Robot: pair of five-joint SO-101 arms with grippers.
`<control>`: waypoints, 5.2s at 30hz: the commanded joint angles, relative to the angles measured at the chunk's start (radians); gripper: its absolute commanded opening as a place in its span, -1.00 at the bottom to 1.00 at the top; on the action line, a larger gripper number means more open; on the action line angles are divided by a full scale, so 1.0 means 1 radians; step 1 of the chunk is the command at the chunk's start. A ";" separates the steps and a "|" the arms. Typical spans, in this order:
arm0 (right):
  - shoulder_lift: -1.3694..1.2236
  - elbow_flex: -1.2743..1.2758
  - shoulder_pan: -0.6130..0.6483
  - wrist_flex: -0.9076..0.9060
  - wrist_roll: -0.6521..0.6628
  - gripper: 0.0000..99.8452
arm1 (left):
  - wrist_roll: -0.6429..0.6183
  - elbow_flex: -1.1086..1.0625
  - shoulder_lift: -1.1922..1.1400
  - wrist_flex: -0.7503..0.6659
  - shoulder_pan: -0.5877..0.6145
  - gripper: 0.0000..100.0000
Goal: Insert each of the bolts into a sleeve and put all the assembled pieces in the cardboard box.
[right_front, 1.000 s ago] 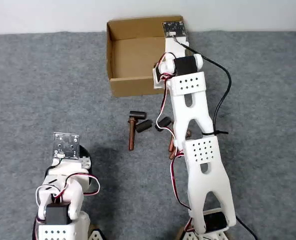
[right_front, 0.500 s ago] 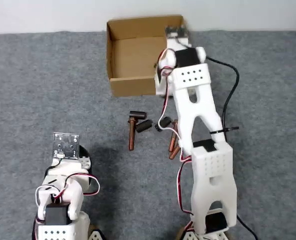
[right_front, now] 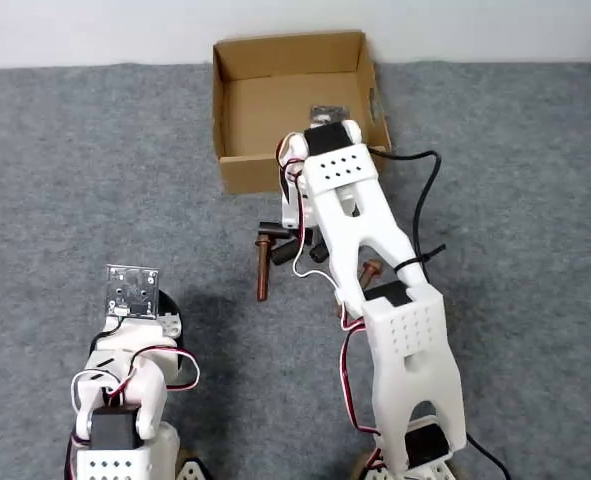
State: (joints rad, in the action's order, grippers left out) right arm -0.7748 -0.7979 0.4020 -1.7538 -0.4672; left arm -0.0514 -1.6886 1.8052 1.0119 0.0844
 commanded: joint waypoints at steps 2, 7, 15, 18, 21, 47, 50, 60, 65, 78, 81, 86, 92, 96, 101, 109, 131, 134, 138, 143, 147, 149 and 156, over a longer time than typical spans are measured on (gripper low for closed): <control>-0.001 -0.008 0.007 -0.039 -0.046 -0.56 | 0.014 0.005 0.000 -0.020 0.008 -0.99; -0.005 -0.008 0.005 -0.005 -0.048 -0.61 | 0.014 0.005 0.000 -0.020 0.008 -0.99; -0.059 -0.008 0.004 0.067 -0.048 -0.63 | 0.014 0.005 0.000 -0.020 0.008 -0.99; -0.091 -0.008 0.002 0.102 -0.048 -0.63 | 0.014 0.005 0.000 -0.020 0.008 -0.99; -0.120 -0.008 -0.012 0.145 -0.048 -0.63 | 0.014 0.005 0.000 -0.020 0.008 -0.99; 0.025 -0.009 -0.074 0.004 0.003 -0.98 | 0.014 0.005 0.000 -0.018 0.003 -0.99; 0.113 -0.002 -0.081 -0.045 0.023 -0.98 | 0.014 0.005 0.000 -0.018 0.003 -0.99; 0.608 0.367 -0.050 -0.041 0.069 -0.98 | 0.015 0.005 0.000 -0.018 0.002 -0.99; 0.849 0.608 -0.088 -0.039 0.025 -0.98 | 0.015 0.005 0.000 -0.018 0.002 -0.99; 1.405 1.220 -0.326 0.171 0.021 -0.98 | 0.012 0.005 0.000 0.017 -0.052 -0.99; 1.543 1.389 -0.357 0.231 0.021 -0.98 | 0.012 0.005 0.000 0.018 -0.052 -0.99; 1.791 1.599 -0.433 0.288 0.023 -0.98 | 0.017 0.005 0.006 0.074 -0.046 -0.98; 2.074 1.772 -0.499 0.286 0.087 -0.98 | 0.017 0.008 0.008 -0.021 -0.052 -0.99; 2.236 1.850 -0.521 0.295 0.089 -0.98 | 0.012 0.035 0.005 -0.083 -0.095 -0.99; 2.394 1.918 -0.562 0.295 0.137 -0.98 | 0.011 0.120 0.000 -0.080 -0.176 -0.99; 2.462 1.946 -0.599 0.303 0.149 -0.98 | 0.014 0.282 -0.155 0.003 -0.212 -0.99; 2.471 1.962 -0.602 0.315 0.149 -0.98 | -0.144 1.168 -1.568 -0.095 -0.404 -0.98; 2.471 1.962 -0.602 0.315 0.149 -0.98 | -0.144 1.276 -1.692 -0.095 -0.448 -0.98; 2.471 1.964 -0.602 0.314 0.149 -0.98 | -0.144 1.417 -1.823 -0.080 -0.497 -0.97; 2.471 1.964 -0.602 0.314 0.149 -0.98 | -0.153 1.632 -1.966 0.068 -0.557 -0.69; 2.471 1.964 -0.602 0.314 0.149 -0.98 | -0.253 1.794 -2.096 0.152 -0.575 -0.58; 2.471 1.964 -0.602 0.314 0.149 -0.98 | -0.253 1.871 -2.171 0.190 -0.585 -0.58; 2.471 1.964 -0.602 0.315 0.149 -0.98 | -0.258 2.176 -2.432 0.374 -0.621 -0.58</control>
State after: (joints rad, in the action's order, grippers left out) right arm 1.6970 1.1722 -0.1887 -1.4607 -0.3307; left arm -0.2984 0.3337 -0.5715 1.3096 -0.5201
